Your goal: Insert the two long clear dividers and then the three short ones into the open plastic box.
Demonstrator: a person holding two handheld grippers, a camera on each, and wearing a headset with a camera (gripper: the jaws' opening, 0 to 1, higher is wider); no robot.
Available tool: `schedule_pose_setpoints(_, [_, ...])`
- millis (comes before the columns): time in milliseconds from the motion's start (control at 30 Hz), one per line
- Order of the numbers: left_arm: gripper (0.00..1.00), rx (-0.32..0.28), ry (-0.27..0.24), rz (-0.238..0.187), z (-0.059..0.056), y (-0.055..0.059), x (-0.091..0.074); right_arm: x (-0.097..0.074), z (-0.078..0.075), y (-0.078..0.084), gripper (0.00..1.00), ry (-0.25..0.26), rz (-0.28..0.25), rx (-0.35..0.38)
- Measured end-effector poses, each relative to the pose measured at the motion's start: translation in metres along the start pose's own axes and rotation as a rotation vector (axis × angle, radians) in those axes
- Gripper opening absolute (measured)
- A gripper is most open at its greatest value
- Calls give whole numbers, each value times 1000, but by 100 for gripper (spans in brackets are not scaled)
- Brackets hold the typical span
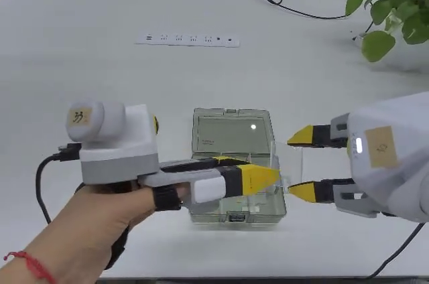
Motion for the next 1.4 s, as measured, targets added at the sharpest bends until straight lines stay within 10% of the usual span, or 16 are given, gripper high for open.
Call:
schedule_pose_setpoints(567, [4,-33,34,22,-1,5,11,-4,2,-8,33,0,4,-43])
schedule_pose_setpoints(1133, [0,-35,28,13,-2,7,13,-4,3,-8,33,-2,15,-63])
schedule_pose_setpoints(1300, [0,11,24,30,-2,10,12,-10,-9,-12,36,-10,-28,52])
schedule_pose_setpoints(1400, [0,140,40,76,-5,11,10,-16,-20,-11,34,-55,-73,156])
Point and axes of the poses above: the centre of the closed fingertips' face, and the gripper's own axes: x roughly forward along the fingers, z roughly to its left, y roughly out of its underside, the point moved 5 cm from there along -x, roughly backward along the fingers, and after that the axes turned 11 degrees about y, right-handed, at the moved point
